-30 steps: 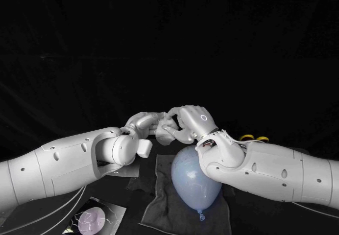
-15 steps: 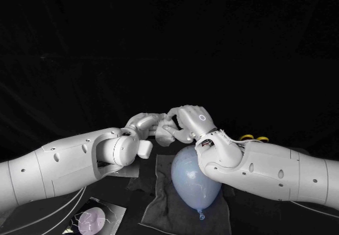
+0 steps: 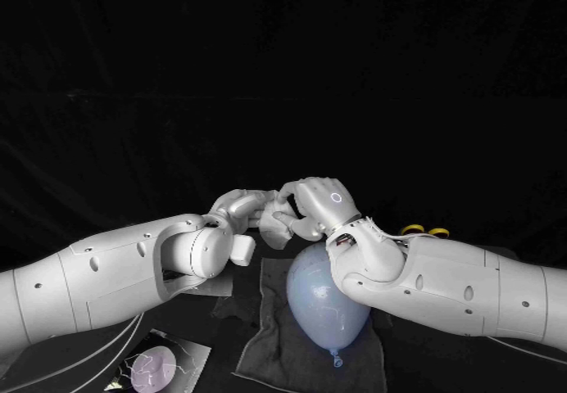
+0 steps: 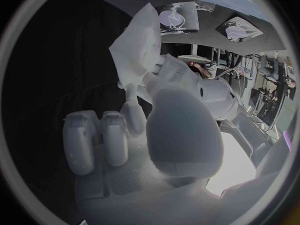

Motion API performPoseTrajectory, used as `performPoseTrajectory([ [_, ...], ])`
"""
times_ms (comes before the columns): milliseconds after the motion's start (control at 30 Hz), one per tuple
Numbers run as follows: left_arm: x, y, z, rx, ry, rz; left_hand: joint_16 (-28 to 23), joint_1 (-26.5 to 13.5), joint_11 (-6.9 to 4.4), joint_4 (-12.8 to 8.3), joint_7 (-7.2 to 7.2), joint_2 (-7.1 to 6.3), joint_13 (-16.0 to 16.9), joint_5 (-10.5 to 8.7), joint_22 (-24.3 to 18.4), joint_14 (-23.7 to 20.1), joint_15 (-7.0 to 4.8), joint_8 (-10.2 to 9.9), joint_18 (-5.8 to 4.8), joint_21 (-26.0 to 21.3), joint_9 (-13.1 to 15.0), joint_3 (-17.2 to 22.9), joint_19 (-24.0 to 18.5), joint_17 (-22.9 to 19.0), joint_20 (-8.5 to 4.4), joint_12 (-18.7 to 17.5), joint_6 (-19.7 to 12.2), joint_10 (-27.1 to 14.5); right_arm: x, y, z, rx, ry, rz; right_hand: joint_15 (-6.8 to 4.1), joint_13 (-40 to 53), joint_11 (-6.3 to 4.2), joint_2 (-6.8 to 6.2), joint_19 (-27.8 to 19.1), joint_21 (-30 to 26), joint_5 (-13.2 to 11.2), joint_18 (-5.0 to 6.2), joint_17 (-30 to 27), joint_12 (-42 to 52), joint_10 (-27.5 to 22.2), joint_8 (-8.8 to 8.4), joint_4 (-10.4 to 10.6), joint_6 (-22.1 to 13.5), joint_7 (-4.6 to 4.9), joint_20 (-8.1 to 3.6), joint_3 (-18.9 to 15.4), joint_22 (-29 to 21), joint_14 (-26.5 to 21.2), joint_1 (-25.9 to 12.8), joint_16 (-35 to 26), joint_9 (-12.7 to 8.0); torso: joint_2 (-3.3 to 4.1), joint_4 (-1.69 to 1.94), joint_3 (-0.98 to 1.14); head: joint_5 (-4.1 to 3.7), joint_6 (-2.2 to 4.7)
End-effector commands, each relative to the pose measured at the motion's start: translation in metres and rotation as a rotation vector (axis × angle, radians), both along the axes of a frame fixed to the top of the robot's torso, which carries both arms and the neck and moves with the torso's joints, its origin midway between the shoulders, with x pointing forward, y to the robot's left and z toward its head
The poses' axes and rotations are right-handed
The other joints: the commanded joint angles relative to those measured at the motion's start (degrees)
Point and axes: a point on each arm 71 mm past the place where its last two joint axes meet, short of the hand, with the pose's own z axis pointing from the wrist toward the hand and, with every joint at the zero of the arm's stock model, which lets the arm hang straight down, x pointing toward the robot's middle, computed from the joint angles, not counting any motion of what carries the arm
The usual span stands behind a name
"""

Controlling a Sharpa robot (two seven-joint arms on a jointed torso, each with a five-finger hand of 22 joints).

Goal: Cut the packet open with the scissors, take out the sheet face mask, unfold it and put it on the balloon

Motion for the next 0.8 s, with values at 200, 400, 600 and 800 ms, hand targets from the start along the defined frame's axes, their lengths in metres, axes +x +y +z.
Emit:
performPoseTrajectory([
  [200,-0.0015,-0.0046,0.0046,-0.012,-0.025,-0.017,0.3,1.2,0.14,0.3,0.60,0.33,-0.1,0.34,0.0,1.9,-0.04,-0.7,0.99,-0.5,0.0,0.0,0.2,-0.3,-0.21,0.0,-0.6,-1.3,0.0009,-0.0004,-0.0052,-0.047,0.015,-0.019,-0.13,2.8,-0.25,-0.30,6.1,0.2,-0.1,-0.36,15.1,-0.3,-0.1,0.33,-0.4,0.3,0.02,-0.05,-0.8,15.1,6.1,1.0,0.2,-0.1,0.02,0.00,0.01,0.13,-0.09],
  [400,-0.0016,-0.0049,0.0045,-0.022,-0.020,-0.018,0.2,1.5,0.30,0.4,0.84,0.56,-0.1,0.34,0.0,2.5,-0.03,-0.9,0.98,-0.6,0.0,0.0,0.3,-0.4,-0.23,0.0,-1.0,-1.9,0.0007,0.0000,-0.0061,-0.052,0.017,-0.018,-0.11,2.7,-0.22,-0.46,6.1,0.2,-0.1,-0.36,15.1,-0.3,-0.1,0.32,-0.4,0.3,0.05,-0.05,-1.1,15.1,6.1,1.0,0.2,-0.1,0.02,0.00,0.01,0.11,-0.14],
  [600,-0.0021,-0.0057,0.0046,-0.030,-0.016,-0.023,-0.1,2.0,0.57,0.4,1.19,0.82,-0.1,0.34,-0.1,2.9,0.12,-1.3,0.93,-1.1,-0.1,0.0,-0.2,-0.7,-0.07,0.0,-1.4,-2.7,0.0014,-0.0009,-0.0069,-0.059,0.020,-0.021,-0.20,2.9,-0.38,0.69,6.1,0.2,0.2,-0.36,15.1,-0.1,0.0,0.39,-1.0,0.6,-0.12,-0.10,-0.4,15.1,6.1,2.8,0.2,-0.3,-0.01,0.01,-0.01,0.06,-0.19],
  [800,-0.0024,-0.0057,0.0046,-0.037,-0.014,-0.027,-0.1,2.1,0.63,0.5,1.27,0.92,-0.1,0.34,-0.1,3.1,0.13,-1.4,0.94,-1.2,-0.1,0.0,-0.3,-0.8,-0.03,0.0,-1.5,-2.9,0.0012,-0.0020,-0.0070,-0.059,0.018,-0.015,-0.75,3.9,-1.04,4.59,6.1,0.2,0.7,-0.36,15.1,1.2,1.0,0.56,-2.9,2.1,-0.81,-0.55,5.8,15.1,6.1,6.5,0.2,-0.8,0.01,0.01,-0.01,0.06,-0.20],
])
